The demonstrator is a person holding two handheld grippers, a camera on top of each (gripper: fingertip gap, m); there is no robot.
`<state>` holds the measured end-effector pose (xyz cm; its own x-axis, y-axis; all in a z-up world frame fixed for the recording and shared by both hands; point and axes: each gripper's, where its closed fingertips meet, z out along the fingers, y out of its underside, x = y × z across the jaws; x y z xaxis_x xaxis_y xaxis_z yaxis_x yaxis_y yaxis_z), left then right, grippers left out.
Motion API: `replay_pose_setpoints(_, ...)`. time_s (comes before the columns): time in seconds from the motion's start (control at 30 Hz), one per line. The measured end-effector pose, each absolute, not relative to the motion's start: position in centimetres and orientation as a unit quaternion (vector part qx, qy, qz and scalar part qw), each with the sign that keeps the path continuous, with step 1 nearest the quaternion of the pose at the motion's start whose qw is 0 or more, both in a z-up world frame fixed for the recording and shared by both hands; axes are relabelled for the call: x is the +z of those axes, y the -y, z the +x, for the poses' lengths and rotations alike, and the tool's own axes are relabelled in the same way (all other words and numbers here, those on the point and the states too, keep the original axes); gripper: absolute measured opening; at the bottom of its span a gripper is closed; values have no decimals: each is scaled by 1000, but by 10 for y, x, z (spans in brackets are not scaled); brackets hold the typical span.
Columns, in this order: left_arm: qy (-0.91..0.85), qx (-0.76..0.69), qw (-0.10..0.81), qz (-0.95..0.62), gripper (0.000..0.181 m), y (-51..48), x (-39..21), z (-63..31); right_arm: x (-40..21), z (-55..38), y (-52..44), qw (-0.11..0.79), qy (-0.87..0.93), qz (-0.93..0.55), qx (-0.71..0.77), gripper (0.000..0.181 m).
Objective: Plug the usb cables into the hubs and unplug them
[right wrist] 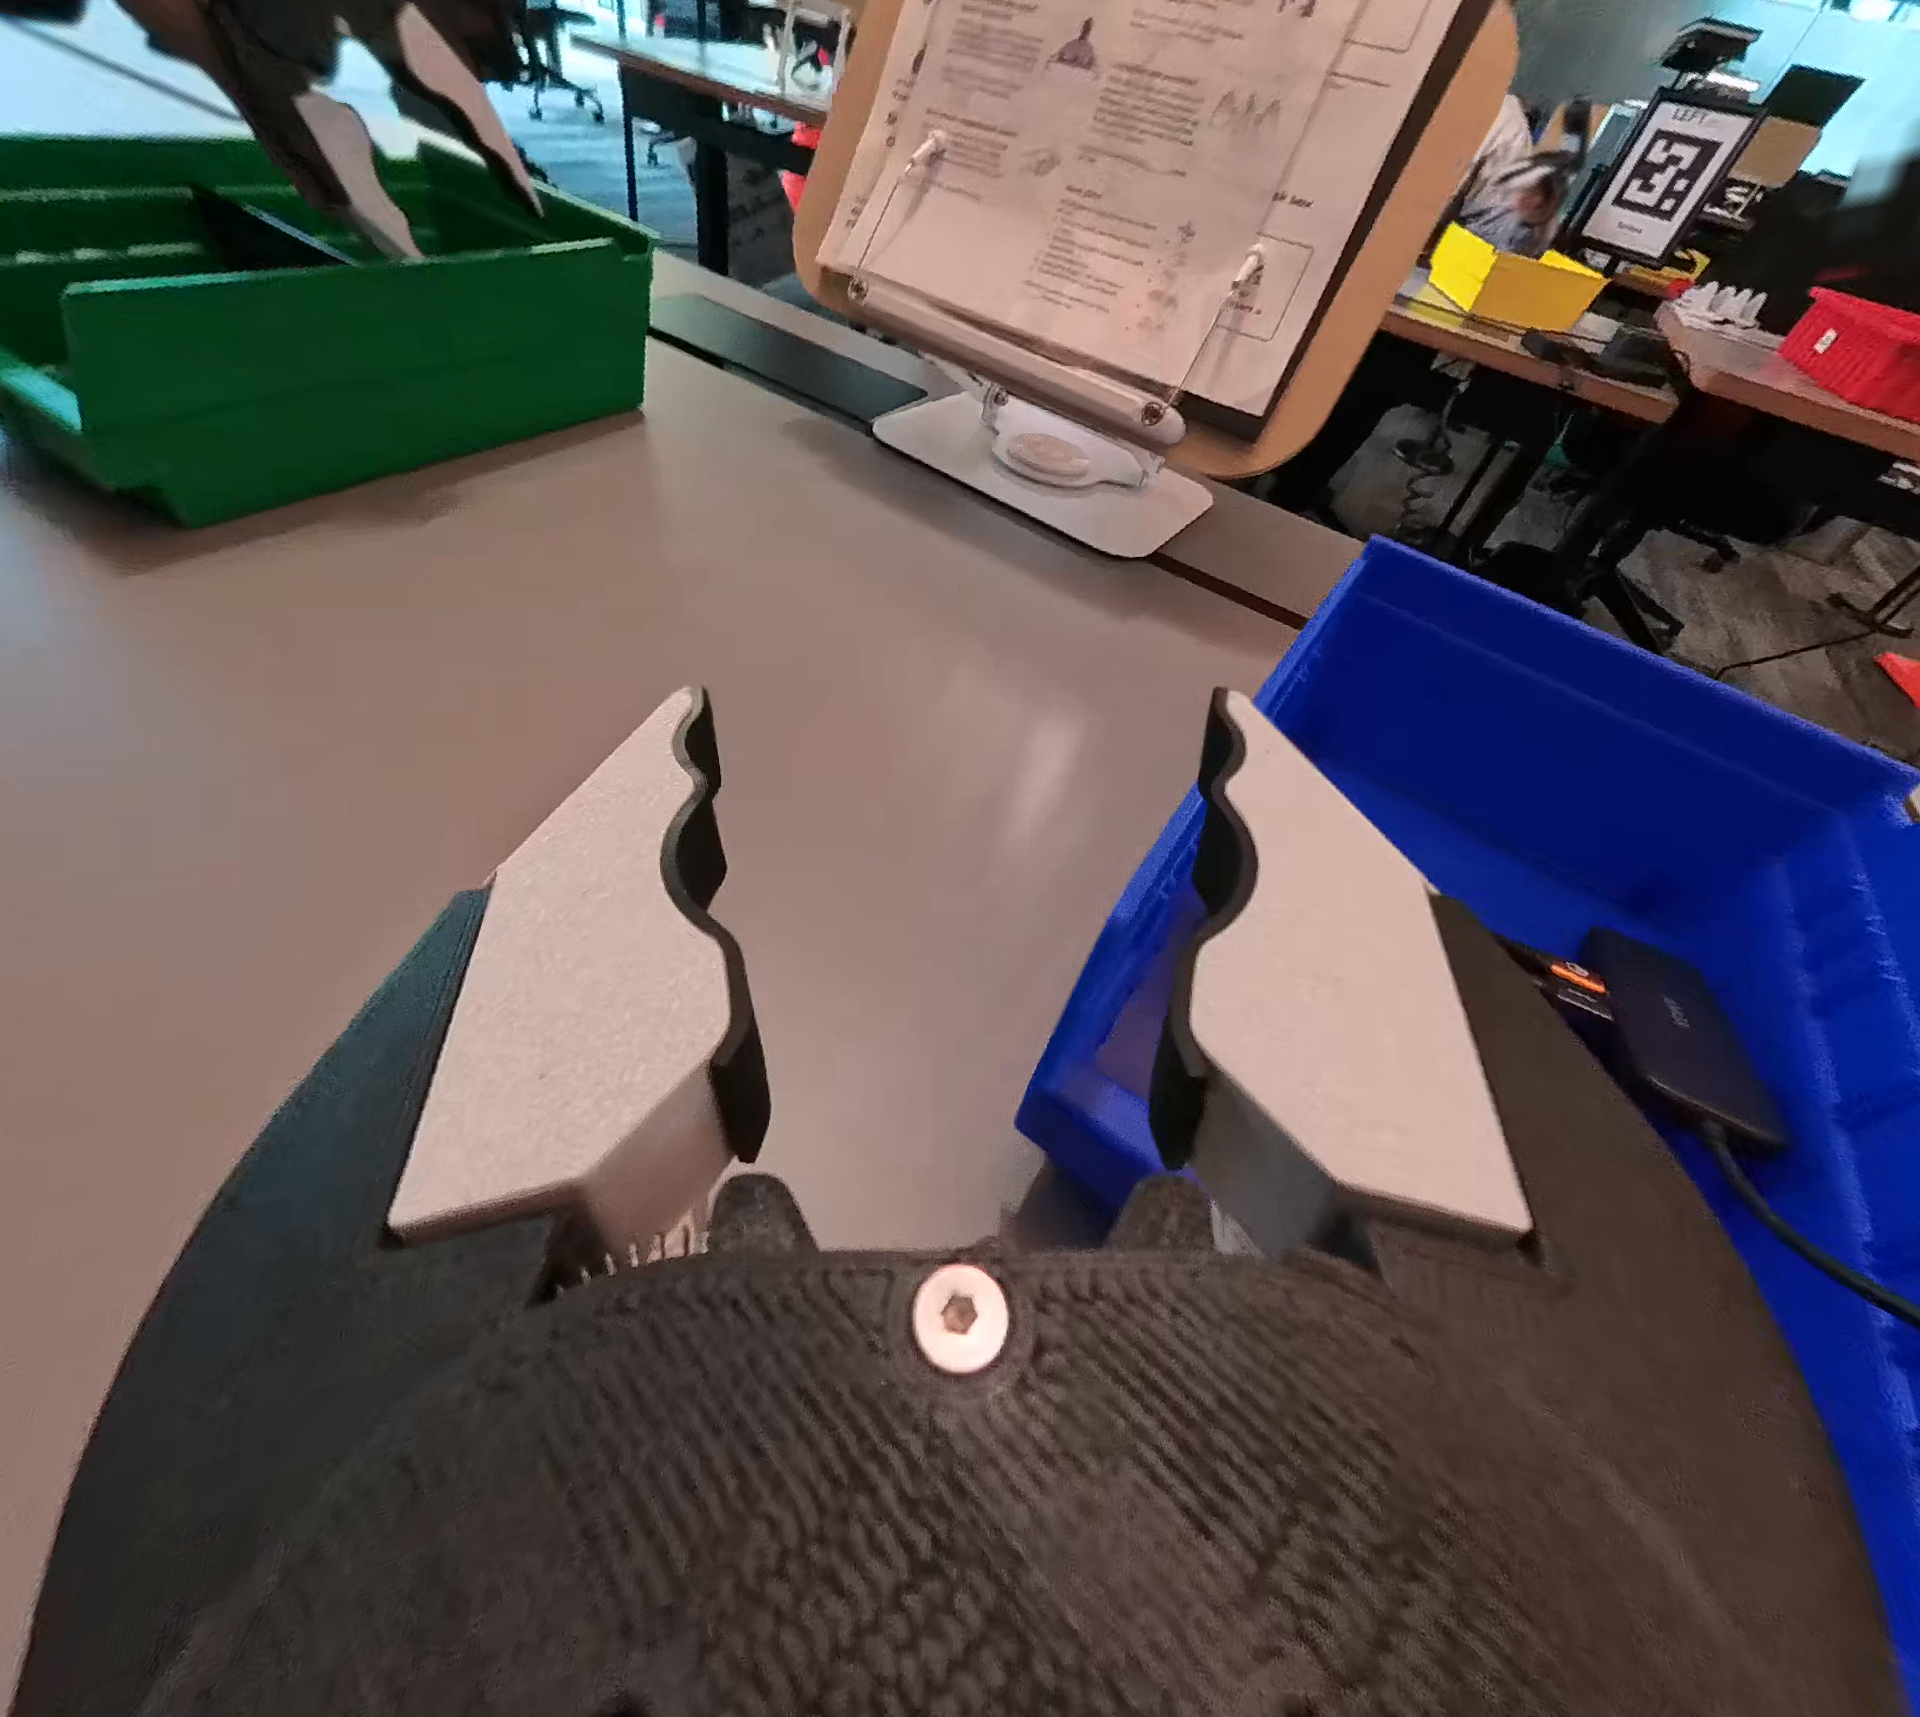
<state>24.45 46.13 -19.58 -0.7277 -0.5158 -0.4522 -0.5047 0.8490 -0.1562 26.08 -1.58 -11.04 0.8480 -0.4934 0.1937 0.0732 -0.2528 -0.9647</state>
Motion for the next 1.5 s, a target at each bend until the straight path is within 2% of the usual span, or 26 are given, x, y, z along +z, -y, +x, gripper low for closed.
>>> replay_pose_setpoints(0.13, -944, 30, 229, -237, 75, -467, -221, 254, -116, 254, 12, 593, -119, -766, -220, 94)
replay_pose_setpoints(0.23, -950, 2, 198, -240, 83, -462, -236, 256, -118, 251, 11, 598, -119, -766, -201, 92)
replay_pose_setpoints(0.3, -951, -16, 184, -249, 60, -460, -242, 253, -120, 251, 11, 592, -115, -770, -209, 92)
replay_pose_setpoints(0.43, -937, -6, 245, -251, 57, -465, -223, 257, -117, 246, 11, 593, -101, -770, -213, 89)
replay_pose_setpoints(0.57, -905, -38, 343, -248, 57, -463, -161, 252, -113, 246, 16, 606, -113, -760, -204, 87)
replay_pose_setpoints(0.73, -836, -109, 476, -251, 57, -450, -38, 226, -109, 243, 15, 613, -113, -756, -200, 86)
replay_pose_setpoints(0.83, -795, -150, 561, -177, 57, -396, 36, 206, -103, 233, 0, 643, -129, -741, -145, 84)
replay_pose_setpoints(1.0, -710, -85, 699, -5, 57, -288, 121, 177, -99, 202, -36, 676, -144, -723, -3, 102)
replay_pose_setpoints(1.17, -657, -118, 738, 100, 56, -208, 177, 161, -84, 178, -50, 705, -144, -688, 95, 107)
replay_pose_setpoints(1.23, -649, -147, 732, 143, 56, -177, 176, 156, -81, 173, -51, 710, -148, -673, 142, 105)
replay_pose_setpoints(1.3, -646, -169, 721, 187, 56, -148, 156, 153, -82, 162, -50, 705, -137, -663, 213, 96)
replay_pose_setpoints(1.43, -657, -162, 682, 279, 56, -92, 64, 152, -70, 144, -44, 704, -125, -601, 357, 96)
replay_pose_setpoints(1.5, -654, -129, 666, 335, 56, -66, 11, 148, -56, 140, -39, 709, -123, -539, 438, 90)
